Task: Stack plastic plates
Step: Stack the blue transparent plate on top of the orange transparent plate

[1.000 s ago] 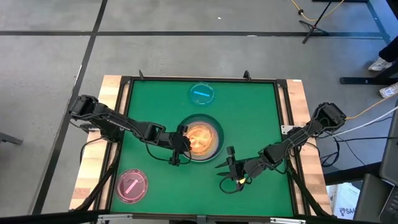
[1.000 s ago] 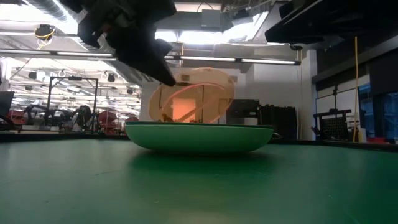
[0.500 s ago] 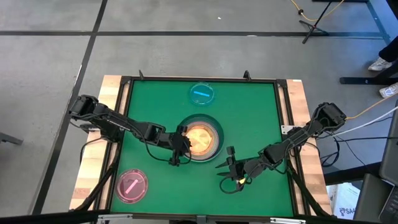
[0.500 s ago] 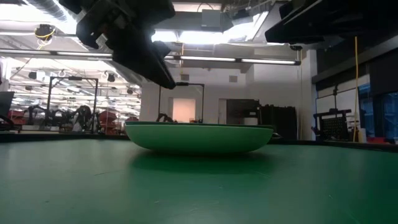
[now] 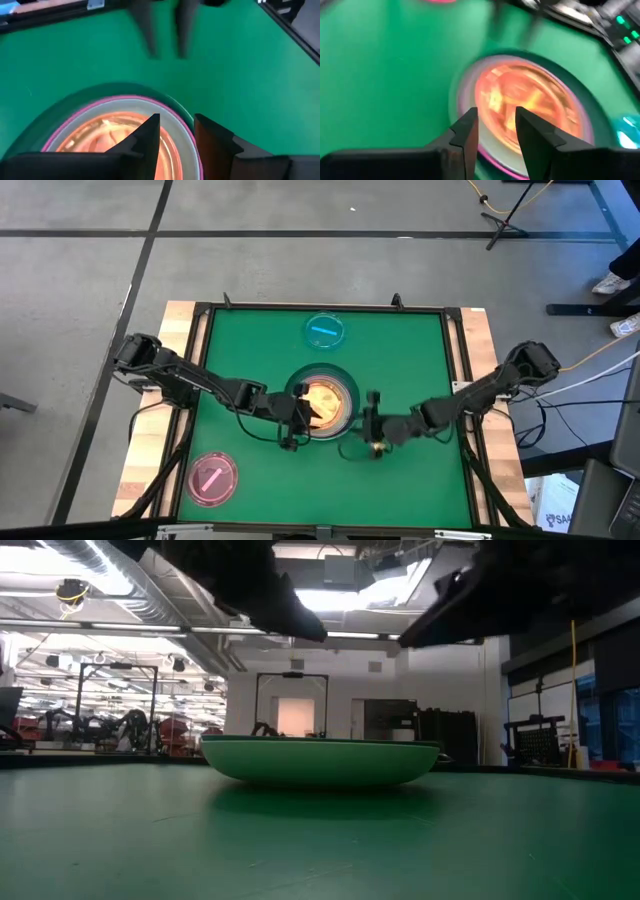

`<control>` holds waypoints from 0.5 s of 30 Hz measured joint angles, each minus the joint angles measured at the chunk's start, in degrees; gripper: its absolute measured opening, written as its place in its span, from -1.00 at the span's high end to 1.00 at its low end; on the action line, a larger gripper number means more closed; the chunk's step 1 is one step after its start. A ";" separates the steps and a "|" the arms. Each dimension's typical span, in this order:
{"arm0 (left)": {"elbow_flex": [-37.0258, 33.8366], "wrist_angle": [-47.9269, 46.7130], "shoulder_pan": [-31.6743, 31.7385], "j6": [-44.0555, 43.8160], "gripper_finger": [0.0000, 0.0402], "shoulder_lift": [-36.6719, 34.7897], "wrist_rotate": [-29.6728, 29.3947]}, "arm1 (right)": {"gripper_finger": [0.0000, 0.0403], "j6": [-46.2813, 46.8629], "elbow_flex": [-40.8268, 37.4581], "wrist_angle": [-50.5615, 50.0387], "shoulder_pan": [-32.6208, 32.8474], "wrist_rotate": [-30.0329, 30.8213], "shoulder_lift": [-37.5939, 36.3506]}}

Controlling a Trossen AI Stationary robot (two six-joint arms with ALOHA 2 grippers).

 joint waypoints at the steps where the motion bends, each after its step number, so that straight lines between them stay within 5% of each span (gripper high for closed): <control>1: -0.09 -0.17 -0.26 -0.01 0.43 0.03 -0.17 | 0.40 -0.03 -0.04 -1.00 -1.64 -0.02 -0.62; 15: -0.19 0.68 -2.38 -2.30 0.43 0.27 -8.80 | 0.40 -2.69 -0.02 -2.41 -25.86 -0.61 -1.97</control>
